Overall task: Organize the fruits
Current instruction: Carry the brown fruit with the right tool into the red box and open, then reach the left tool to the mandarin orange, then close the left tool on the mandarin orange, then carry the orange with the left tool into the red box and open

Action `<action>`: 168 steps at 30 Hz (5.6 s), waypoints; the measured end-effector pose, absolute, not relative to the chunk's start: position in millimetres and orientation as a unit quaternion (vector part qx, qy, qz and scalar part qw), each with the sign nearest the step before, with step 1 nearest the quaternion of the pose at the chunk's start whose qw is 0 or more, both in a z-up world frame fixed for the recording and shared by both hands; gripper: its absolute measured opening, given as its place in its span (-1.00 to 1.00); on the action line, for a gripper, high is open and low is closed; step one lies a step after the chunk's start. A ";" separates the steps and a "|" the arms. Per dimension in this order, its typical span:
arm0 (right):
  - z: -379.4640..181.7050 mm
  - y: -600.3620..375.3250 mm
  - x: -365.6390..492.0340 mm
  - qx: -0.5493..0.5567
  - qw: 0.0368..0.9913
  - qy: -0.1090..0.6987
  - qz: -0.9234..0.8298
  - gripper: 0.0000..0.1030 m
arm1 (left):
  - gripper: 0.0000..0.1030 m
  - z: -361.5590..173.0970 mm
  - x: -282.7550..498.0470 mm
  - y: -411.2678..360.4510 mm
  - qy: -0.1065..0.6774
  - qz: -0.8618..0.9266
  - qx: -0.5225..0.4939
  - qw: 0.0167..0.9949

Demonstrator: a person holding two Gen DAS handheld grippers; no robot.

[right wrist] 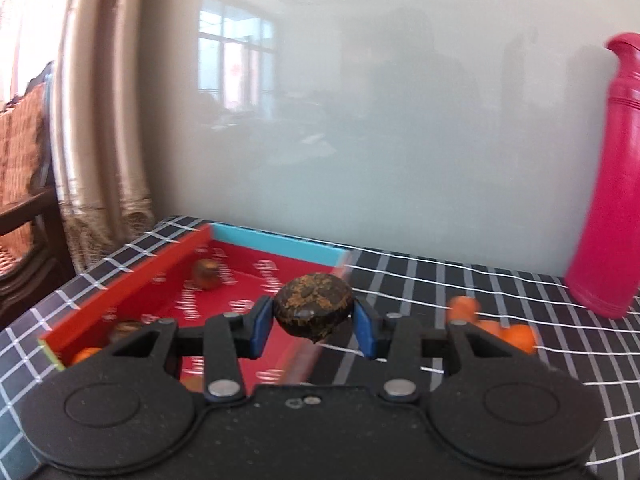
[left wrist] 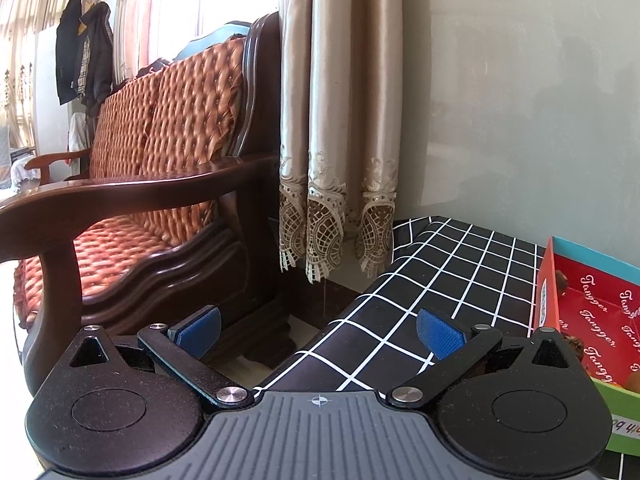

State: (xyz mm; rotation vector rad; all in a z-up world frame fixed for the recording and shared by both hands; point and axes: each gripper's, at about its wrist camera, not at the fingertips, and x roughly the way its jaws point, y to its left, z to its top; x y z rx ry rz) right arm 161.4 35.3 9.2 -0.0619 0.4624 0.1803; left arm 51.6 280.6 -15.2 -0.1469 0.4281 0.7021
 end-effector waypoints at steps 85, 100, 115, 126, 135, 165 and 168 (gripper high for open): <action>-31.5 -337.5 76.3 0.094 0.929 0.188 -0.304 0.54 | 0.39 -36.7 201.8 -93.5 0.254 -0.024 0.021 0.967; -37.2 -382.9 77.5 0.113 0.911 0.185 -0.350 0.58 | -0.04 -55.3 261.7 -129.1 0.300 -0.031 0.020 0.953; -44.3 -369.7 100.2 0.113 0.919 0.216 -0.311 0.60 | -0.25 -54.9 298.0 -138.1 0.306 -0.022 0.023 0.952; -37.8 -341.8 109.3 0.130 0.928 0.221 -0.270 0.60 | -0.25 -41.8 238.6 -119.8 0.291 -0.035 0.041 0.955; -28.6 -299.6 103.1 0.116 0.942 0.217 -0.229 0.62 | -0.25 -21.3 173.8 -70.9 0.282 -0.014 0.029 0.959; -17.3 -181.9 129.9 0.095 0.961 0.221 -0.138 0.63 | -0.25 4.9 104.4 72.4 0.231 0.098 -0.022 0.968; -17.3 -167.9 134.1 0.088 0.963 0.223 -0.127 0.63 | -0.25 -0.1 108.2 91.0 0.235 0.118 -0.029 0.964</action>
